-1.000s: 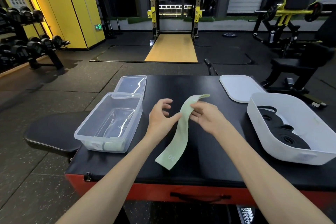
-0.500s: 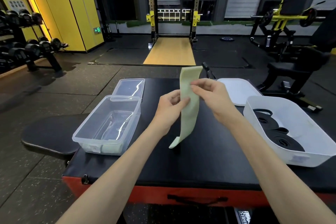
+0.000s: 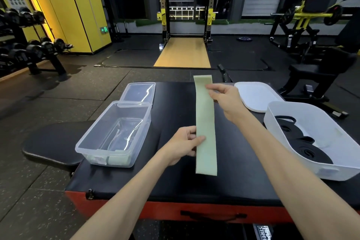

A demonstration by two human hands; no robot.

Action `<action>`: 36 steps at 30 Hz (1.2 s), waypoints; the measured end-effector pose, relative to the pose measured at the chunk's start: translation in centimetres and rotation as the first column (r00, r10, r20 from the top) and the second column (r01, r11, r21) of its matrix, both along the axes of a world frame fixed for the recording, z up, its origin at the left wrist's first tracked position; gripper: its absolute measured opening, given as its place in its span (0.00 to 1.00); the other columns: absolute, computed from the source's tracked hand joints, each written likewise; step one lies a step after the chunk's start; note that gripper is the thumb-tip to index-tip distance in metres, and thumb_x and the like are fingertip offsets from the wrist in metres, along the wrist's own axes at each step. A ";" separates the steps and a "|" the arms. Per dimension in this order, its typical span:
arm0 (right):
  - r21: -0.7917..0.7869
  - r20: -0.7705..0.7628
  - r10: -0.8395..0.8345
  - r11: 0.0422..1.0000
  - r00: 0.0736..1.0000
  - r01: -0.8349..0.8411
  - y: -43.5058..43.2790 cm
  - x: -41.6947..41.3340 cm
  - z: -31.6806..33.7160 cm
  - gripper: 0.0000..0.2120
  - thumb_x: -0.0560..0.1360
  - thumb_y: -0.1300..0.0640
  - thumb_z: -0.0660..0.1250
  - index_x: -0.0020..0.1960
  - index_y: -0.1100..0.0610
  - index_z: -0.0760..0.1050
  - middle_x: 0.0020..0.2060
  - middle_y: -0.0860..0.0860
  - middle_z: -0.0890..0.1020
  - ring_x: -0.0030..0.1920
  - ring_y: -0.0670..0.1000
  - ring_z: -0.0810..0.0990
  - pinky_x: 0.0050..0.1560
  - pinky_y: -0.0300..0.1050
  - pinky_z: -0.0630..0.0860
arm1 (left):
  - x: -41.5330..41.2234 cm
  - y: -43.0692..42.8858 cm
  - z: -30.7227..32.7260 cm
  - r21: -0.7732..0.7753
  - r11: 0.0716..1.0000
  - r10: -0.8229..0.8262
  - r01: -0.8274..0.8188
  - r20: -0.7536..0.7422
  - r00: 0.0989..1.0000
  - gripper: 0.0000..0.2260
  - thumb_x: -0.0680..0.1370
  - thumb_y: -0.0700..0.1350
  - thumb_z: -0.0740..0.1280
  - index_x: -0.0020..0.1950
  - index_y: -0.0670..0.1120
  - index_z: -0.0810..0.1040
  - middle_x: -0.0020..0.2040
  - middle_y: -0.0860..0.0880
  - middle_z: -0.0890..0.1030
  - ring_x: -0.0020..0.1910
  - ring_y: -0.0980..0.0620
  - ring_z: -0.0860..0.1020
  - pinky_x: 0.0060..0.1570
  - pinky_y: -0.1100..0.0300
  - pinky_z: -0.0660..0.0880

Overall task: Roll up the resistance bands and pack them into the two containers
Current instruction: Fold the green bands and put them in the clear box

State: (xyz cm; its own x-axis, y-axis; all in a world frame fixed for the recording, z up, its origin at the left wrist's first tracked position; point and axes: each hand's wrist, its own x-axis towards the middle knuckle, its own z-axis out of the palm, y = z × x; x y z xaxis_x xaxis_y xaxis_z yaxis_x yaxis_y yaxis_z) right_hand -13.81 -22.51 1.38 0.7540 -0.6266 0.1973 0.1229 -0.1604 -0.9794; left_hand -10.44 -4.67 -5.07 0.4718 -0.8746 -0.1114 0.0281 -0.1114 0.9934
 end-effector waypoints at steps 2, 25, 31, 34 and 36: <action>-0.010 -0.092 0.004 1.000 0.996 -0.005 -1.0 1.3 -2.2 0.14 0.75 0.70 0.64 0.55 0.58 0.80 0.52 0.54 0.81 0.46 0.46 0.78 0.43 0.34 0.74 | 0.5 -0.3 -1.2 0.051 0.997 0.060 -0.062 0.022 0.998 0.11 0.80 0.40 0.63 0.63 0.45 0.75 0.50 0.47 0.84 0.50 0.50 0.83 0.49 0.51 0.80; -0.644 -0.568 -0.208 0.714 0.796 -0.273 -1.0 2.0 -11.5 0.11 0.79 0.66 0.51 0.55 0.62 0.70 0.46 0.53 0.69 0.57 0.60 0.66 0.48 0.50 0.70 | 0.2 1.8 -3.0 0.326 0.925 -0.103 -0.196 0.710 0.697 0.16 0.77 0.53 0.67 0.63 0.50 0.76 0.39 0.59 0.77 0.43 0.57 0.70 0.51 0.59 0.74; -0.639 -0.317 -0.046 0.748 0.947 -0.178 3.3 -6.1 -9.9 0.08 0.77 0.60 0.64 0.54 0.57 0.80 0.45 0.48 0.81 0.45 0.47 0.78 0.48 0.39 0.73 | 0.1 3.8 -2.6 0.229 0.966 -0.094 -0.122 0.747 0.658 0.09 0.72 0.52 0.73 0.49 0.51 0.81 0.37 0.55 0.76 0.31 0.60 0.70 0.38 0.66 0.69; -0.654 -0.345 0.074 0.697 0.936 -0.296 4.9 -9.5 -10.4 0.04 0.74 0.58 0.70 0.47 0.54 0.82 0.42 0.44 0.80 0.42 0.44 0.77 0.45 0.37 0.73 | -0.5 4.8 -2.7 0.174 0.985 -0.117 -0.003 0.675 0.728 0.05 0.69 0.50 0.76 0.41 0.52 0.82 0.37 0.54 0.79 0.31 0.58 0.71 0.35 0.69 0.68; -0.646 -0.358 0.125 0.683 0.925 -0.342 5.6 -10.6 -10.9 0.02 0.73 0.56 0.71 0.46 0.52 0.82 0.40 0.43 0.79 0.43 0.43 0.77 0.46 0.35 0.72 | -1.0 4.9 -2.7 0.200 0.978 -0.182 0.063 0.661 0.728 0.07 0.67 0.51 0.78 0.41 0.55 0.82 0.40 0.54 0.81 0.34 0.56 0.73 0.36 0.69 0.70</action>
State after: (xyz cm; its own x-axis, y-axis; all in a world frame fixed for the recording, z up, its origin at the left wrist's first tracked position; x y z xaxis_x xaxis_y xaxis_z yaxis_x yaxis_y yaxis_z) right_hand -24.38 -16.94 -9.50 0.9443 -0.1915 0.2677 0.0082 -0.7992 -0.6010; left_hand -11.40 0.19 -7.77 0.3639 -0.9297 0.0568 -0.6651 -0.2167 0.7146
